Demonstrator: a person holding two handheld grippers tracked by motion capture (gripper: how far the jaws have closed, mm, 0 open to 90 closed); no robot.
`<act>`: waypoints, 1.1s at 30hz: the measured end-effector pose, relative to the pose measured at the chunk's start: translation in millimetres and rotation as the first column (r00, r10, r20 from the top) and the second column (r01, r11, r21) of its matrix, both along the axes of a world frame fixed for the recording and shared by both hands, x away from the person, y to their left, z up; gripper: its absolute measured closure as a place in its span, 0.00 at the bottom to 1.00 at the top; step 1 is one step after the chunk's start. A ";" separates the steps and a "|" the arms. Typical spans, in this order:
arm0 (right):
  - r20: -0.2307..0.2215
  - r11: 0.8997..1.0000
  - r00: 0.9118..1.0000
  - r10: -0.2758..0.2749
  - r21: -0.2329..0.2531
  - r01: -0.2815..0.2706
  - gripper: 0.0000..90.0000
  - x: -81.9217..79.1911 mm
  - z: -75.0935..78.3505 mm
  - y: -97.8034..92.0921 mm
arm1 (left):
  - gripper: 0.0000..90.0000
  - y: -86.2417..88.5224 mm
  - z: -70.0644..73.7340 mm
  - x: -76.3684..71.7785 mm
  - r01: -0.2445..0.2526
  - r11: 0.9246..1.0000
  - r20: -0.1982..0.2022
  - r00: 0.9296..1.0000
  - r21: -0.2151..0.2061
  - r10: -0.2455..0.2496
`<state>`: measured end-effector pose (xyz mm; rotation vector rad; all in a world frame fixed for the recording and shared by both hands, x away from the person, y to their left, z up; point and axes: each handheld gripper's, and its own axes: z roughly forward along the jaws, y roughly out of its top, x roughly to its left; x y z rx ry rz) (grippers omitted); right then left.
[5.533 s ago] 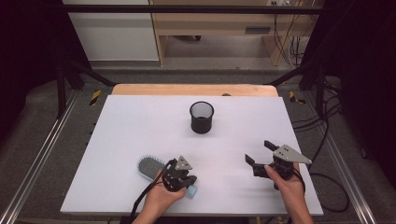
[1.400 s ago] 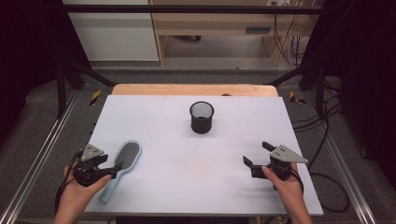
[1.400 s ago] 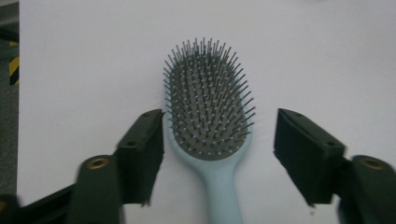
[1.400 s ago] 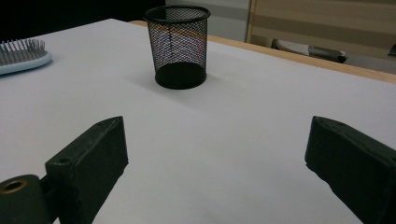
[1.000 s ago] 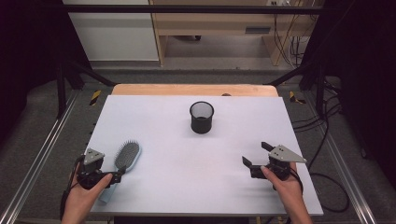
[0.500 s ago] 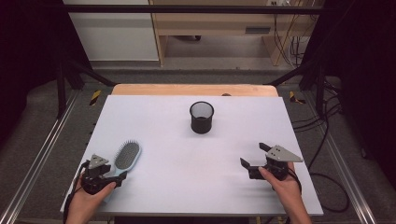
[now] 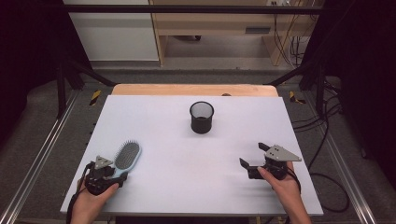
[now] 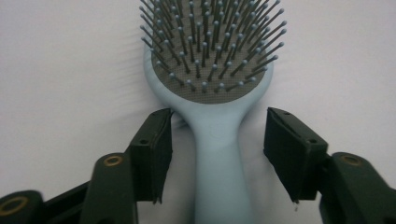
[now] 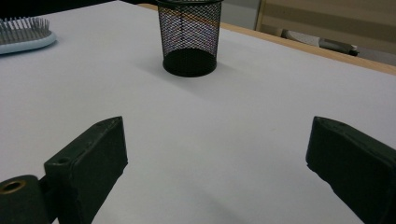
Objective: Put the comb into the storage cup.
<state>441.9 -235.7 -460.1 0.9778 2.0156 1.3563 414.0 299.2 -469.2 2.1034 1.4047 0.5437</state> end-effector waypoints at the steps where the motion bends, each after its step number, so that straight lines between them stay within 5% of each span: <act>1: 0.001 1.000 1.000 0.001 -0.001 -0.001 0.06 -0.3 0.1 0.3 | 0.53 0.1 0.0 -0.1 0.002 1.000 0.000 1.000 0.001 -0.002; 10: -0.003 1.000 1.000 0.006 -0.011 -0.006 0.06 -0.4 -1.1 1.6 | 0.68 1.6 -0.2 -0.1 0.037 0.999 0.010 0.999 0.012 -0.037; 19: -0.008 1.000 1.000 -0.003 -0.003 0.003 0.06 -0.2 -1.7 -0.7 | 0.77 -6.5 2.3 0.6 0.099 0.991 0.011 0.995 0.087 -0.100; 33: 0.000 1.000 1.000 -0.015 0.016 0.015 0.06 -0.6 0.2 -3.4 | 0.77 -3.6 2.6 4.5 0.112 0.993 0.047 0.992 0.026 -0.113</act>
